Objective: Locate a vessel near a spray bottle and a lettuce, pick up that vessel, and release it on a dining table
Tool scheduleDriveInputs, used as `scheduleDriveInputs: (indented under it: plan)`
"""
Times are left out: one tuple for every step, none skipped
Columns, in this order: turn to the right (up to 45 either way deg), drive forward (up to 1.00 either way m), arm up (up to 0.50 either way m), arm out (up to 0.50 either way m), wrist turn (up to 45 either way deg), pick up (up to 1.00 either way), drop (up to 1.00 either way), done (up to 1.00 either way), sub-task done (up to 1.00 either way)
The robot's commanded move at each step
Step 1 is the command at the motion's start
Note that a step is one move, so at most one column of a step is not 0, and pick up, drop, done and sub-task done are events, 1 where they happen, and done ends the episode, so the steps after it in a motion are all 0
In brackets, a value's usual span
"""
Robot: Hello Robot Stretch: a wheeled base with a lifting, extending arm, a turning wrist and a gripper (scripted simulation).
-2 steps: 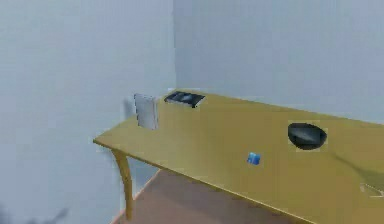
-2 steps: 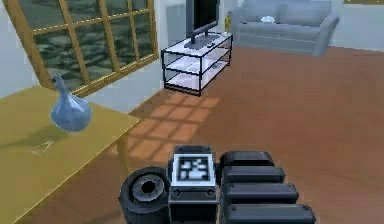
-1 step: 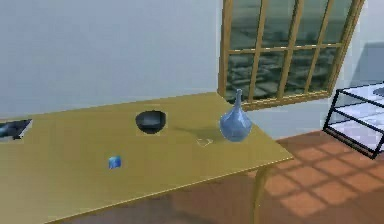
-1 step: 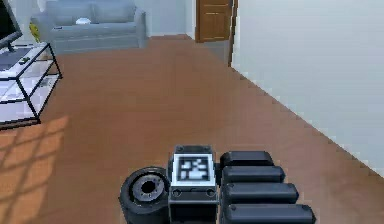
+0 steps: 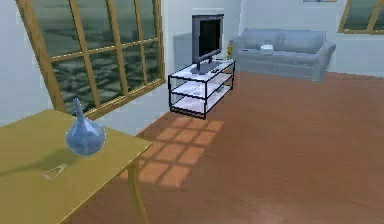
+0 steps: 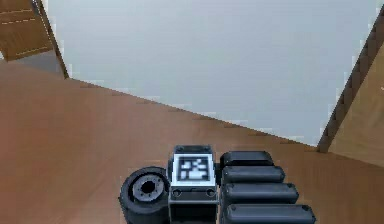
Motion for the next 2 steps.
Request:
scheduleDriveInputs:
  plan:
    - [3.0,0.0,0.0,0.0,0.0,0.0,0.0,0.0,0.0]
    - [-45.0,0.0,0.0,0.0,0.0,0.0,0.0,0.0,0.0]
